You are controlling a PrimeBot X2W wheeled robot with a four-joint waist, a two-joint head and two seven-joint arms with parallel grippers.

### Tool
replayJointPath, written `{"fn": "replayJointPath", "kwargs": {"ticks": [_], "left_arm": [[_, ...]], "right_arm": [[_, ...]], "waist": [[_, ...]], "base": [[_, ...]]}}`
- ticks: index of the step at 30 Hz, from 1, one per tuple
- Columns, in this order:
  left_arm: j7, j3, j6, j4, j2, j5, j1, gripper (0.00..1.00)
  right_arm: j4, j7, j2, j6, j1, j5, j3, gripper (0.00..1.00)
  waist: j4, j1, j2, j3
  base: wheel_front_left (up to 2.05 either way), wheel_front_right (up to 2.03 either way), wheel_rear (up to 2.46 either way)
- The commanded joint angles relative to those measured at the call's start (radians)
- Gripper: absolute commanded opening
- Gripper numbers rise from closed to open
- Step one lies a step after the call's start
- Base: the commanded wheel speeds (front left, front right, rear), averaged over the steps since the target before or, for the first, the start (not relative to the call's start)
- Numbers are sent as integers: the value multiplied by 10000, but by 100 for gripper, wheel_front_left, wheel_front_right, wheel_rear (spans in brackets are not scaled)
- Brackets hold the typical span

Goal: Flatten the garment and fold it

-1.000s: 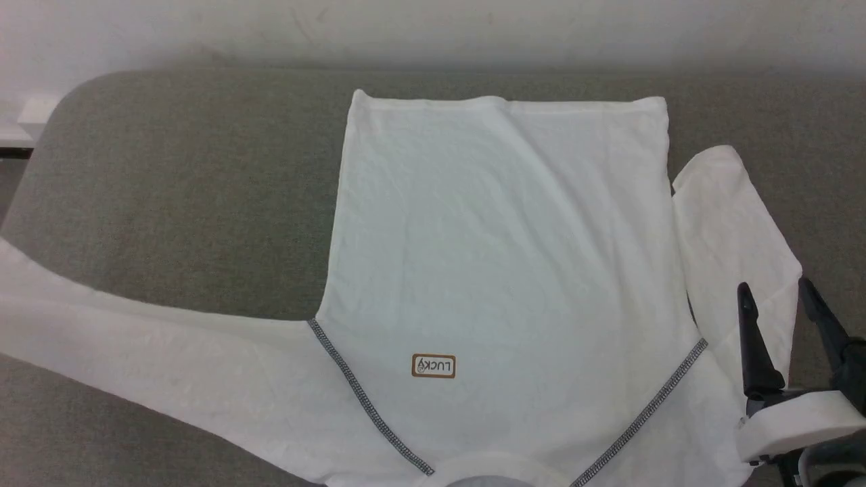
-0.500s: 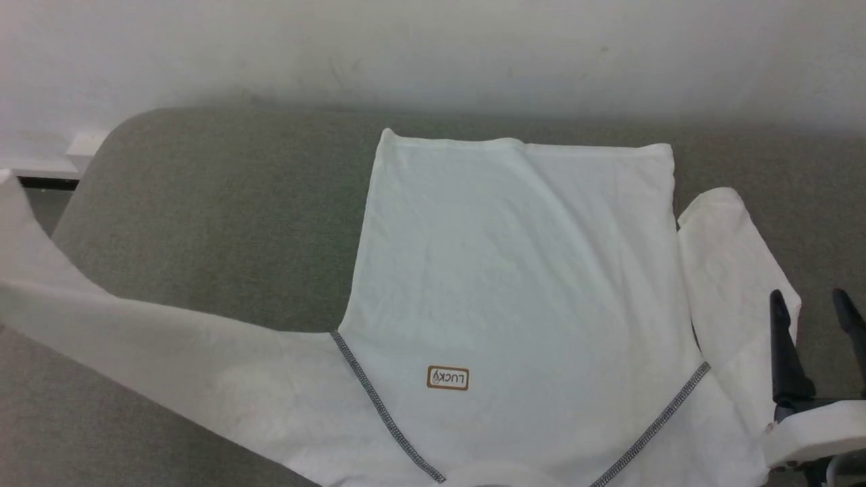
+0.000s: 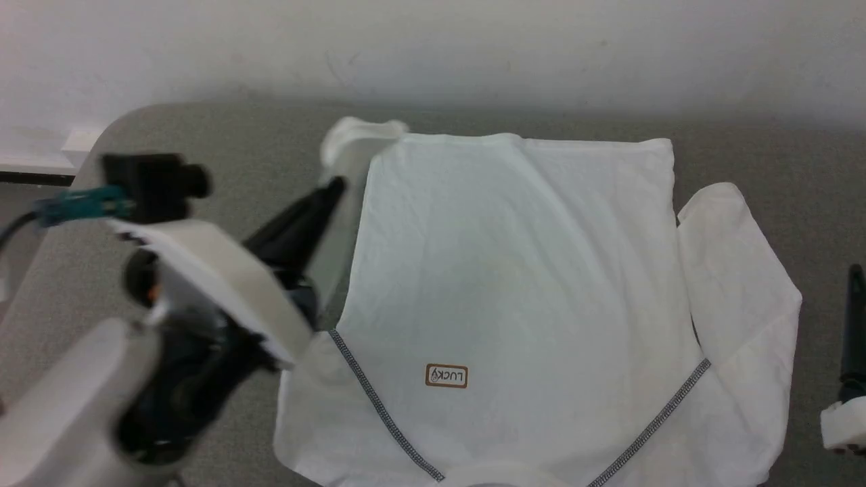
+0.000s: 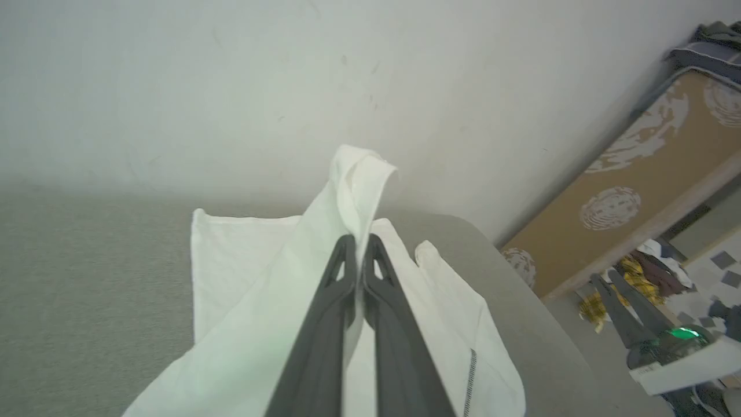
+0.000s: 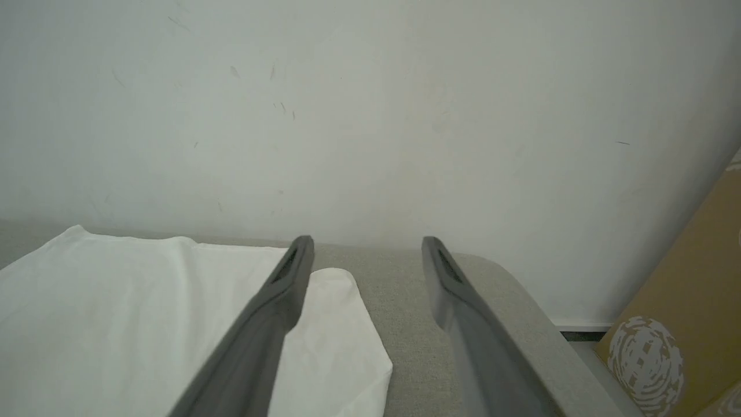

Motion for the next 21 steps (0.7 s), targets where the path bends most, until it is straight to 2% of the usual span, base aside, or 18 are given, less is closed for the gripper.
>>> {"fn": "replayJointPath", "kwargs": {"ticks": [1, 6, 11, 15, 21], "left_arm": [[121, -496, 54, 41, -672, 268, -517, 0], [108, -2228, -113, 1249, -3276, 1029, -1783, 0], [-284, -3507, -551, 2950, -5254, 1411, -2030, 0], [-439, -4422, -905, 4314, -6192, 1699, -1937, 0], [-599, -5492, -1389, 6271, -6869, 2090, -1846, 0]], "right_arm": [[-122, 50, 5, -19, -166, -63, -126, 100], [-397, 97, 5, -19, -363, -58, -517, 100], [-530, 131, 5, -19, -474, 1, -791, 100], [-596, 137, 5, -19, -521, 33, -983, 100], [-592, 161, 5, -19, -627, 119, -772, 100]], "waist": [[24, 0, -1, 78], [-136, 0, -1, 371], [-573, 0, -1, 690], [-1006, 0, -1, 943], [-1688, 0, -1, 1387]], "base": [[0, 0, 0], [0, 0, 0], [0, 0, 0], [0, 0, 0], [0, 0, 0]]}}
